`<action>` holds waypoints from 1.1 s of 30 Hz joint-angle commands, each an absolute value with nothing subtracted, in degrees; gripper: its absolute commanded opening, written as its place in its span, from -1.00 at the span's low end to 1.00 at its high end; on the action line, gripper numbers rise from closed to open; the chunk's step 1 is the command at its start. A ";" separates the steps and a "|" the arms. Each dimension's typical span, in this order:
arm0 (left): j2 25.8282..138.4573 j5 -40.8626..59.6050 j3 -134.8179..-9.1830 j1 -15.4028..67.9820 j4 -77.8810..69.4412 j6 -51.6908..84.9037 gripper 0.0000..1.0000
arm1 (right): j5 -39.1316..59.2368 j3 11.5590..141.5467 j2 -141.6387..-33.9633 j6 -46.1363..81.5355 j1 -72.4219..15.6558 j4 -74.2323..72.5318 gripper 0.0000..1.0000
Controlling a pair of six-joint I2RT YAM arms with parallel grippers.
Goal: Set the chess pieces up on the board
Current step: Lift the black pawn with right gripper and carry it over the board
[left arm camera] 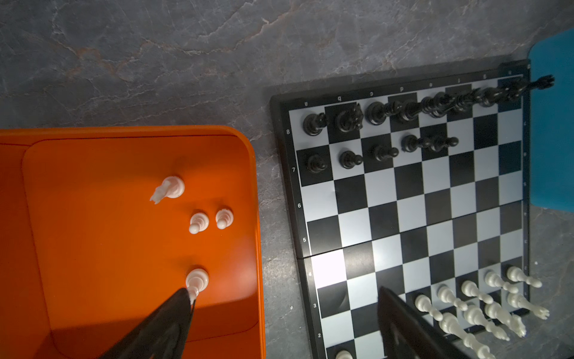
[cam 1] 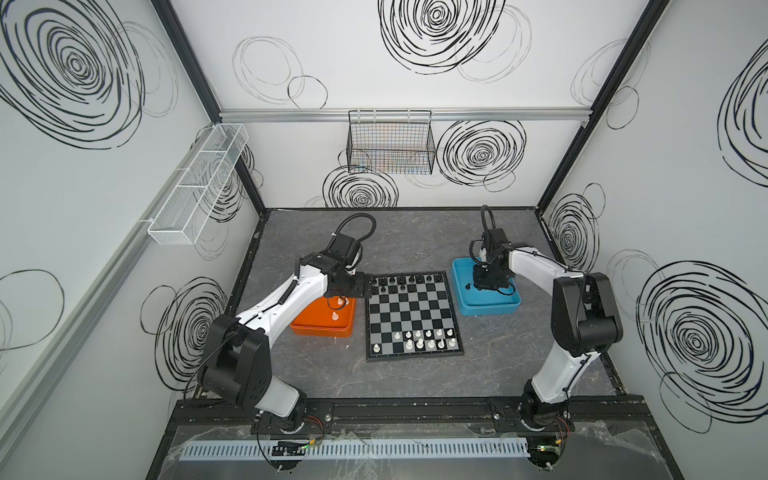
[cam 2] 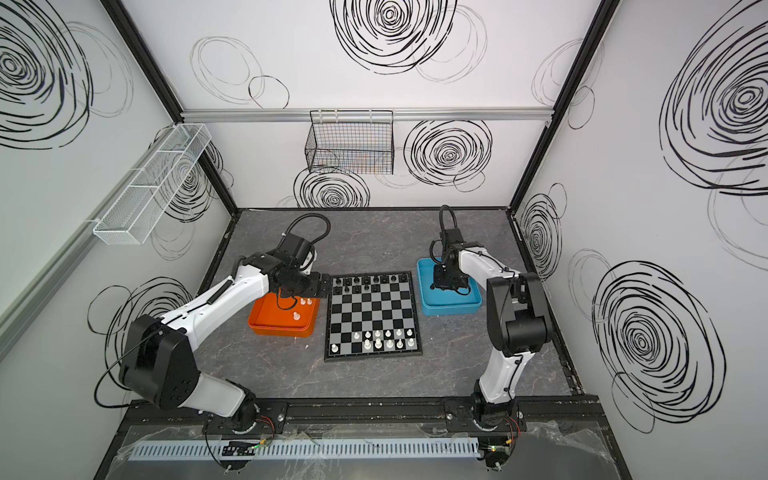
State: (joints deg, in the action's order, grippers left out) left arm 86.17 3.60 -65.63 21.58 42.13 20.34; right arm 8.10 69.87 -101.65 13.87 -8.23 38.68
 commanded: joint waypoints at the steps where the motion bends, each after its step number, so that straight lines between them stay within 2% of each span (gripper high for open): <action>1: 86.57 3.69 -65.92 20.96 41.88 19.71 0.92 | 6.93 72.88 -98.84 12.94 -8.17 42.49 -0.78; 6: 86.44 2.92 -66.44 20.88 42.23 19.71 0.92 | 7.35 76.03 -97.70 12.92 -9.98 44.33 -0.77; 19: 85.09 2.37 -65.66 19.93 42.53 19.96 0.92 | 9.04 80.92 -101.12 16.11 -22.50 42.41 -0.76; 33: 84.46 2.64 -64.60 19.02 42.19 19.95 0.92 | 8.96 79.65 -105.15 16.59 -25.39 39.20 -0.74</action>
State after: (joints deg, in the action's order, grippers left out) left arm 86.06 2.92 -65.21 19.57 42.28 20.34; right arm 9.67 79.88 -104.75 15.90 -25.02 40.27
